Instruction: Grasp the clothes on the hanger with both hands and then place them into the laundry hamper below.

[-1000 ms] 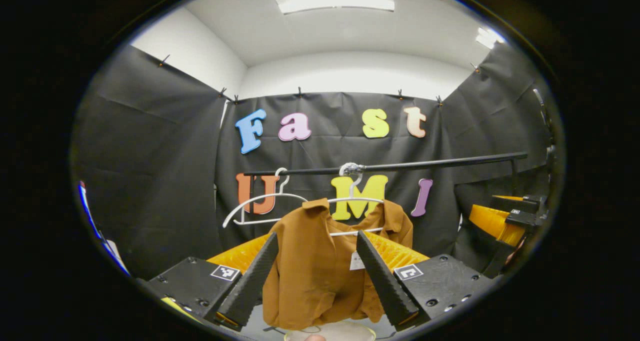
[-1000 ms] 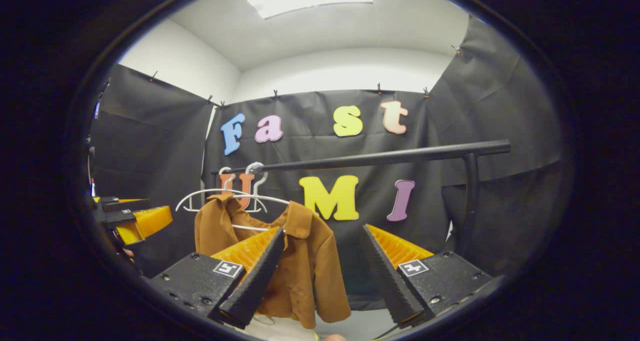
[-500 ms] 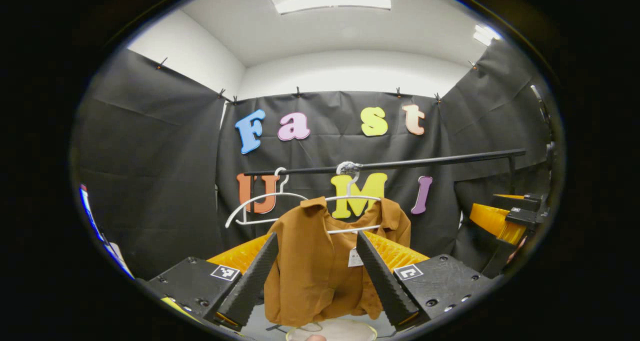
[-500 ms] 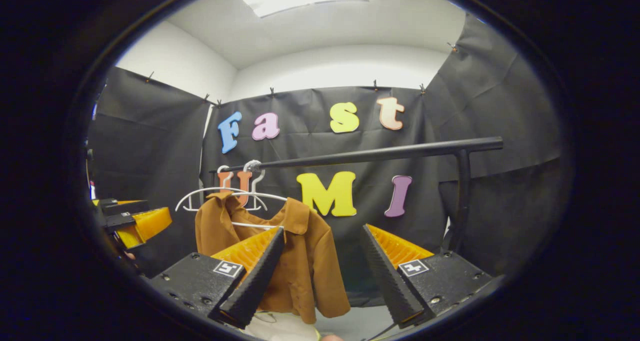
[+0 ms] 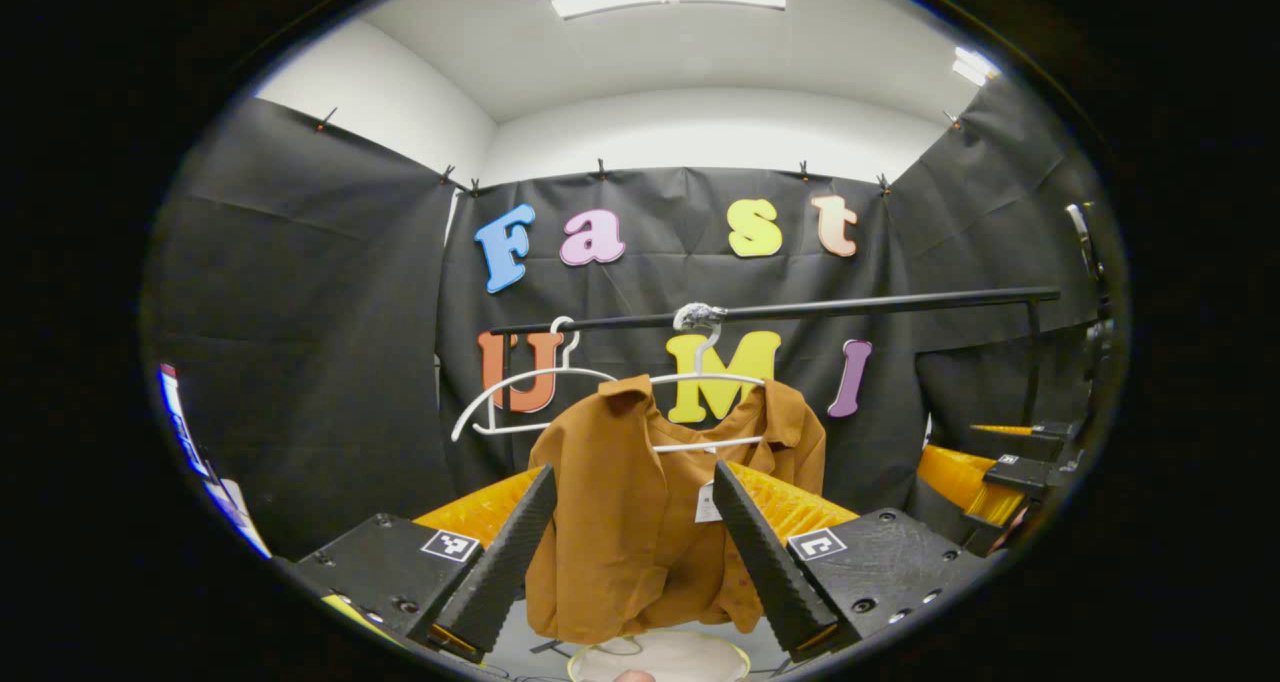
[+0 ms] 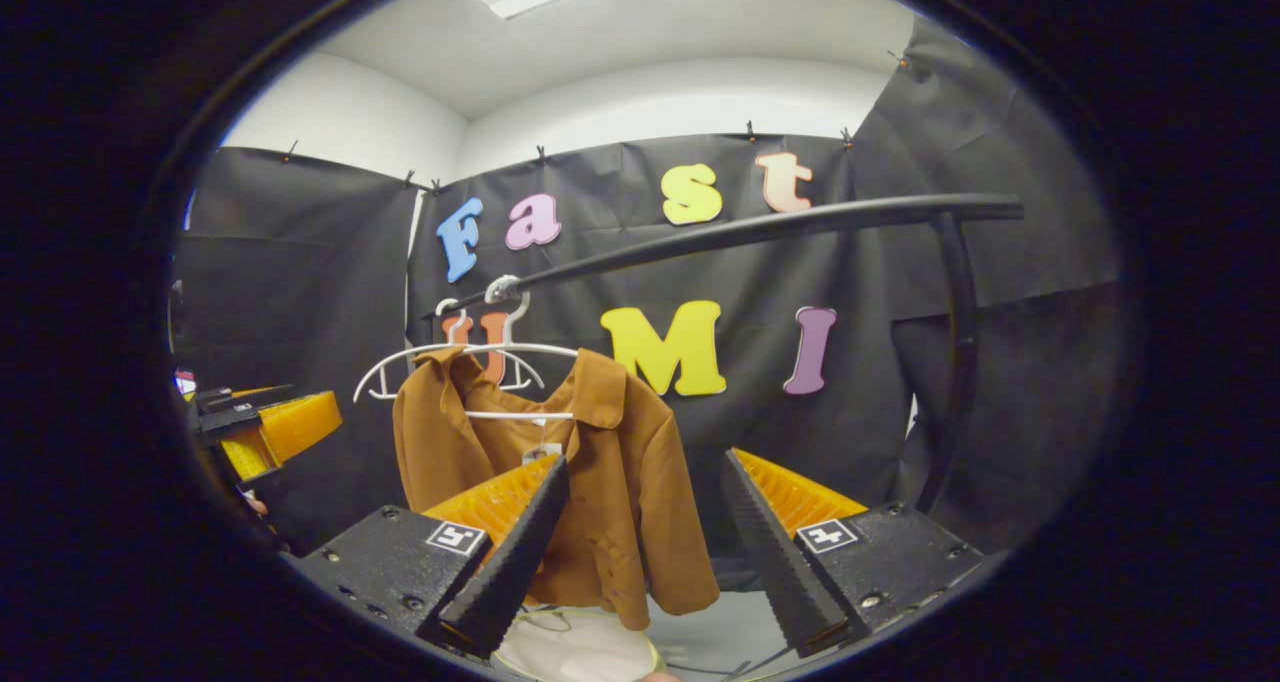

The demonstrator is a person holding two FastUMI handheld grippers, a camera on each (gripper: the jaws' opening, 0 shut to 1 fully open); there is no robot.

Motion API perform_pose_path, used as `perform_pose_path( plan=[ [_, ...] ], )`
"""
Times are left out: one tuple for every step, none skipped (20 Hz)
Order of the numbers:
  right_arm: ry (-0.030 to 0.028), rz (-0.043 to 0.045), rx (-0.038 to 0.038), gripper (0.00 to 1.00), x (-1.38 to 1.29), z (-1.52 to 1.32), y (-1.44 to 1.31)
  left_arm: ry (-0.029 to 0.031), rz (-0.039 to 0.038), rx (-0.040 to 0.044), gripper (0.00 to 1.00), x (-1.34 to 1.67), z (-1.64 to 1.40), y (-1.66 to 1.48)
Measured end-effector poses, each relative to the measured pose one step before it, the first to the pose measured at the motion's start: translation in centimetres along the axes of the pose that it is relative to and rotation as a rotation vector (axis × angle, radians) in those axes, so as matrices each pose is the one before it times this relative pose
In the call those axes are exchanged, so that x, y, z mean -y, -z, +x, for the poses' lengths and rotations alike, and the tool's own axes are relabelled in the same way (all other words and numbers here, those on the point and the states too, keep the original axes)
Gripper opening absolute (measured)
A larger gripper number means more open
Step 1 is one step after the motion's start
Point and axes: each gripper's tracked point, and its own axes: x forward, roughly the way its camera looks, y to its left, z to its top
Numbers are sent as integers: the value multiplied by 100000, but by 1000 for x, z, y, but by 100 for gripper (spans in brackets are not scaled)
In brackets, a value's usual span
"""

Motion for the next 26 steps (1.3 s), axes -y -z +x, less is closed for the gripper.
perform_pose_path(
  plan=[
    [-1417,757,-1985,98,-226,345,635,-889,-178,-746,100,-191,172,337],
    [-1845,658,-1569,98,-357,439,518,-911,-327,-675,100,-78,164,287],
    [-1638,503,-1478,98,-214,675,654,-731,-454,-726,100,-90,140,310],
    [-1281,-261,-2506,98,-201,719,761,-725,-306,-847,100,45,213,424],
    [-951,-477,-3144,98,-198,606,996,-610,-132,-856,100,-9,202,411],
    [-1267,-186,-2530,98,-243,656,743,222,139,-1009,100,247,232,442],
    [-1318,403,-2266,98,-234,645,706,176,400,-739,100,51,252,379],
    [-1286,901,-2003,98,-278,679,355,45,311,-871,100,-105,255,298],
    [-849,1481,-1886,98,-285,739,398,612,-3,-713,100,17,560,315],
    [-1049,1390,-1591,98,-326,849,67,820,-551,-707,100,52,617,255],
    [-697,1761,-635,98,-253,877,-88,1158,-780,-84,96,74,669,214],
    [-565,2164,-256,98,-231,1272,-294,968,-930,-529,92,76,781,180],
    [-36,1541,-814,98,-160,1401,-163,1103,-952,-264,96,40,785,247],
    [72,1266,-800,98,-158,1117,-224,1526,-984,-635,100,61,819,145],
    [-694,1373,-100,98,-246,1024,-266,1949,-1103,-652,96,13,971,266],
    [586,1167,-122,98,-13,1122,-528,1056,-1351,-777,100,-19,809,152],
    [-61,945,144,95,-96,942,-334,771,-1922,-1226,96,-121,864,190],
    [843,862,209,95,55,1106,-413,720,-2357,-872,100,-321,1401,274],
    [752,990,17,95,174,975,-147,838,-2548,-1849,100,-79,1113,421],
    [1155,1242,-671,95,199,975,-118,796,-2307,-1221,100,-5,957,465],
    [-1,1600,2,95,-95,688,-69,324,-2291,-1399,100,-126,820,349],
    [-437,2016,425,95,83,859,-212,979,-1860,-862,97,53,804,322],
    [-447,2334,-519,95,143,982,127,511,-1043,551,97,-107,826,66],
    [166,1956,-810,95,189,788,33,707,-847,97,97,-36,683,235],
    [-483,2191,-96,95,159,676,-48,604,-1380,-1335,100,-184,867,372],
    [-1097,2849,410,95,-79,526,-438,-361,-1544,-245,100,-256,505,-51]
  ],
)
